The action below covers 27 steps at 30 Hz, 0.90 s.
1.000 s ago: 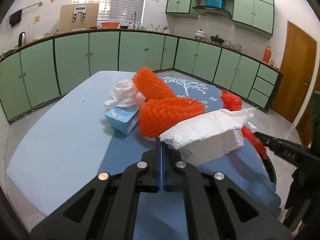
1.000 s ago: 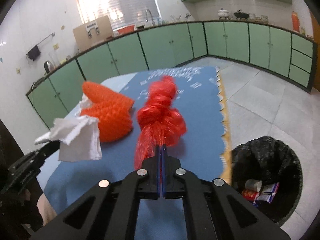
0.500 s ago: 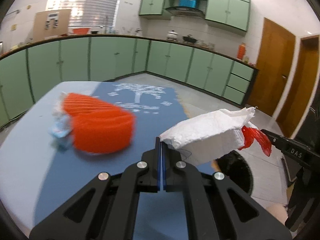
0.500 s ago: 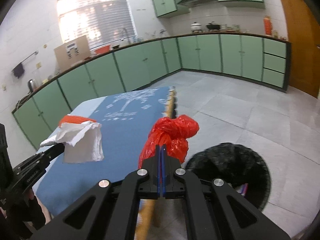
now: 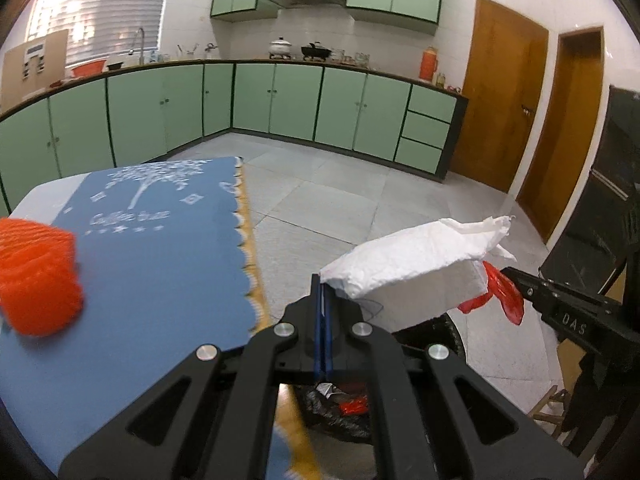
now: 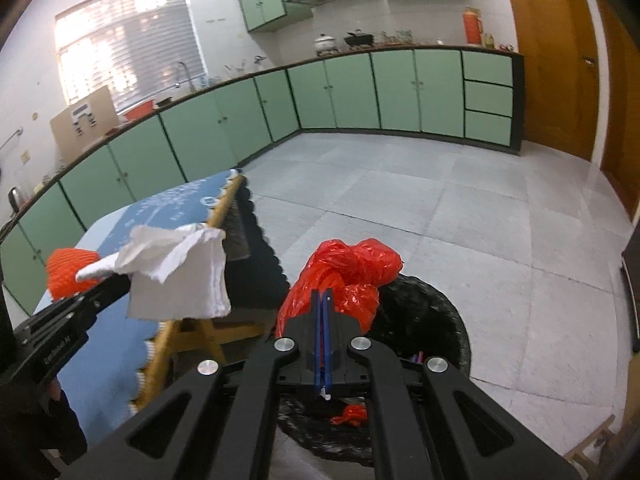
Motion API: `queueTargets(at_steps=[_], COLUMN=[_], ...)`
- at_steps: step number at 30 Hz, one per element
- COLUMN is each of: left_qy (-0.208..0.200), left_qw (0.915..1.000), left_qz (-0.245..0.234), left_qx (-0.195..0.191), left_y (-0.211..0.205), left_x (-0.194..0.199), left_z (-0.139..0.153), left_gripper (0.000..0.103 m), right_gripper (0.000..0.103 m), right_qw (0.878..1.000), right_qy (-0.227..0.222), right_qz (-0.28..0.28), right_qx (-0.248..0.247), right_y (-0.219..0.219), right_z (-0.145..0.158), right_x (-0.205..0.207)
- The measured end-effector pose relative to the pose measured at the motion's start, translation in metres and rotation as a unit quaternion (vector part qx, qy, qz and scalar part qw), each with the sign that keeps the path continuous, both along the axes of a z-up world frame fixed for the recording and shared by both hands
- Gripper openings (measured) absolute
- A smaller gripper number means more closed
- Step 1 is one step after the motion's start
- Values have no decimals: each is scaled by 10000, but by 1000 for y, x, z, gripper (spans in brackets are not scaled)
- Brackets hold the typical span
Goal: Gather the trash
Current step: 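Carry the tissue and red bag over the bin and release both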
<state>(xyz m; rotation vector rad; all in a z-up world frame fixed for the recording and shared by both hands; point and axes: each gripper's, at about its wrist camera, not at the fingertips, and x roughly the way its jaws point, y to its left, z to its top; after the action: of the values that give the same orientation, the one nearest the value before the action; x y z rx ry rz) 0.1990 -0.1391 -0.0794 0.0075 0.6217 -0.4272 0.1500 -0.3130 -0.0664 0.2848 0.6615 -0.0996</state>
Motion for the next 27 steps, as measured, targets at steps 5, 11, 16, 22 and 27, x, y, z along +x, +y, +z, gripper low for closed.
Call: queueTargets(at_steps=[5, 11, 16, 22, 27], left_qy=[149, 284, 307, 220, -85], left_qw=[9997, 9989, 9987, 9994, 10000], left_qz=[-90, -218, -239, -215, -8], left_qx=[142, 301, 315, 156, -7], left_y=[-38, -71, -83, -71, -35], left_x=[17, 32, 41, 38, 25], left_z=[-12, -23, -25, -10, 16], left_gripper=[0, 5, 15, 19, 32], right_gripper=[1, 7, 15, 26, 46], right_qw=[9999, 9997, 9994, 9994, 9995], right_qy=[100, 176, 158, 42, -167], right_qz=[-111, -155, -282, -338, -283], right_qx=[26, 74, 118, 80, -5], right_y=[-24, -44, -60, -63, -43], right_z=[-15, -27, -28, -19, 2], right_x=[4, 12, 11, 3, -7])
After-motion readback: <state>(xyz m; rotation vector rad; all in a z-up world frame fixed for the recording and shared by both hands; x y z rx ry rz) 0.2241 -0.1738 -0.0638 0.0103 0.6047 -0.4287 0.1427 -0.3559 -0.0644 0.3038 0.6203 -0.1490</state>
